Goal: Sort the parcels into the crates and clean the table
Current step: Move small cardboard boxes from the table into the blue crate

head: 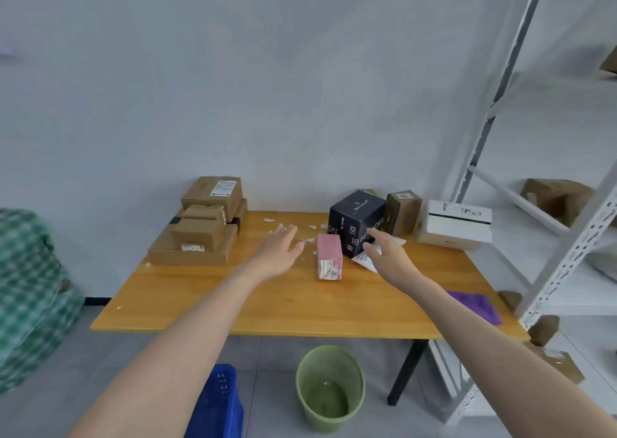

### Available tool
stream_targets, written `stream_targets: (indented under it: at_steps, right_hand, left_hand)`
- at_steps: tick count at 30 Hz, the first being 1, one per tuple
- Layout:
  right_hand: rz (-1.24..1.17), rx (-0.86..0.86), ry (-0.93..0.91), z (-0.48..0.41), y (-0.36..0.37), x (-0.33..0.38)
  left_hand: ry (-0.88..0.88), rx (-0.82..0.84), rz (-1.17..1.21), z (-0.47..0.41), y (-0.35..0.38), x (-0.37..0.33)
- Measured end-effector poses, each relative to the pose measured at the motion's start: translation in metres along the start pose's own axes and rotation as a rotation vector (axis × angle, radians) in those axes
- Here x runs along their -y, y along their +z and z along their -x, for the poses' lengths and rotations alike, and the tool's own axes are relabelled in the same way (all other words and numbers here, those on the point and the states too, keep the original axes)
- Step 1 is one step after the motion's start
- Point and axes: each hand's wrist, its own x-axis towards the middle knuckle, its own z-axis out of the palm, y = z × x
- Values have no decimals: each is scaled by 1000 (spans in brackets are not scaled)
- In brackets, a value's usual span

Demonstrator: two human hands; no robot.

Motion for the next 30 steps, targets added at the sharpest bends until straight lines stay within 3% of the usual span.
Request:
stream_targets:
  at_steps: [8, 17, 30]
  right_hand:
    - [56, 137, -107, -38, 9, -18]
    - [-17, -7, 48, -157, -41, -68]
    - [-63, 20, 182, -282, -49, -160]
  left_hand:
    - [-125, 97, 62, -51, -5, 14]
    - [55, 138, 97, -197, -3, -36]
    - [31, 263, 109, -376, 59, -20]
